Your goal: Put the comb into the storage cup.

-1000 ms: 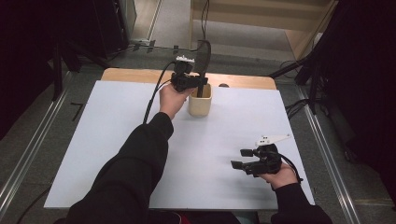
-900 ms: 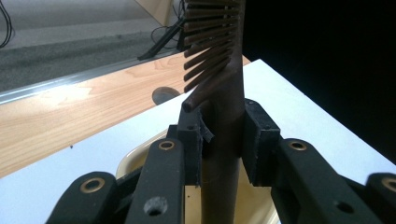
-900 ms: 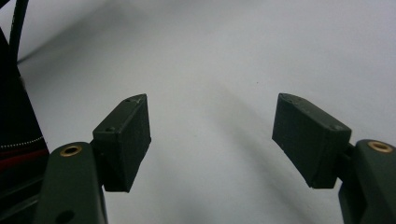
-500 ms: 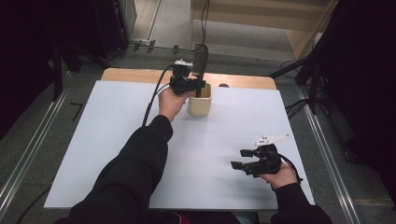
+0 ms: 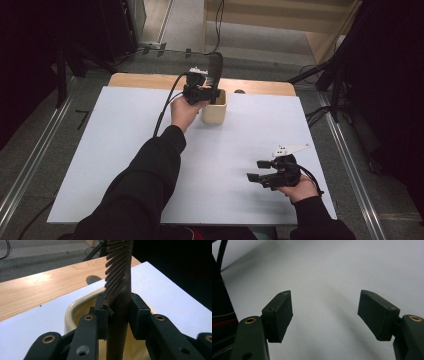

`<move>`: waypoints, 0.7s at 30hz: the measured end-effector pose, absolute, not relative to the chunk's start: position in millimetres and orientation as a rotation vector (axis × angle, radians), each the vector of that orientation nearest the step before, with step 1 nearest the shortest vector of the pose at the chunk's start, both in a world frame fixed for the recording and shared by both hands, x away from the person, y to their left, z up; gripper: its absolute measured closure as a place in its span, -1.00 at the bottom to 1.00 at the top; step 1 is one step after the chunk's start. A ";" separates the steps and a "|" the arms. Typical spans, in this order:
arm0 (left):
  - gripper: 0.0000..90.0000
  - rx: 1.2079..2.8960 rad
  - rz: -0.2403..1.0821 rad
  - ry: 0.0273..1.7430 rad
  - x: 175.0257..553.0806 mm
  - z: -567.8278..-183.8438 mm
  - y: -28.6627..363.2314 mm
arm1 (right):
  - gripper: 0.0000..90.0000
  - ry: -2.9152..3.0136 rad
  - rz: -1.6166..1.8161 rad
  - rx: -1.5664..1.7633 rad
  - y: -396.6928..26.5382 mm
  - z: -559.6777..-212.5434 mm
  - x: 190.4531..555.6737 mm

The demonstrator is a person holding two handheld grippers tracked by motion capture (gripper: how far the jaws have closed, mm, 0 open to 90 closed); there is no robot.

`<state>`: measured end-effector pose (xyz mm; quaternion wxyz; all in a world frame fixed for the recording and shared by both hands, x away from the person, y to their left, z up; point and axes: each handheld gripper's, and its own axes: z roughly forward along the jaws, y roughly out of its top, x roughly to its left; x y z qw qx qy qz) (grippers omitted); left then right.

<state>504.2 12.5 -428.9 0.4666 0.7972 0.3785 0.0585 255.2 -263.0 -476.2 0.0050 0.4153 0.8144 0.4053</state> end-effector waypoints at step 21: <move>-0.16 1.879 0.009 0.994 498.0 -407.7 48.2 | -0.38 2.548 1.257 1.298 -262.6 -476.2 255.4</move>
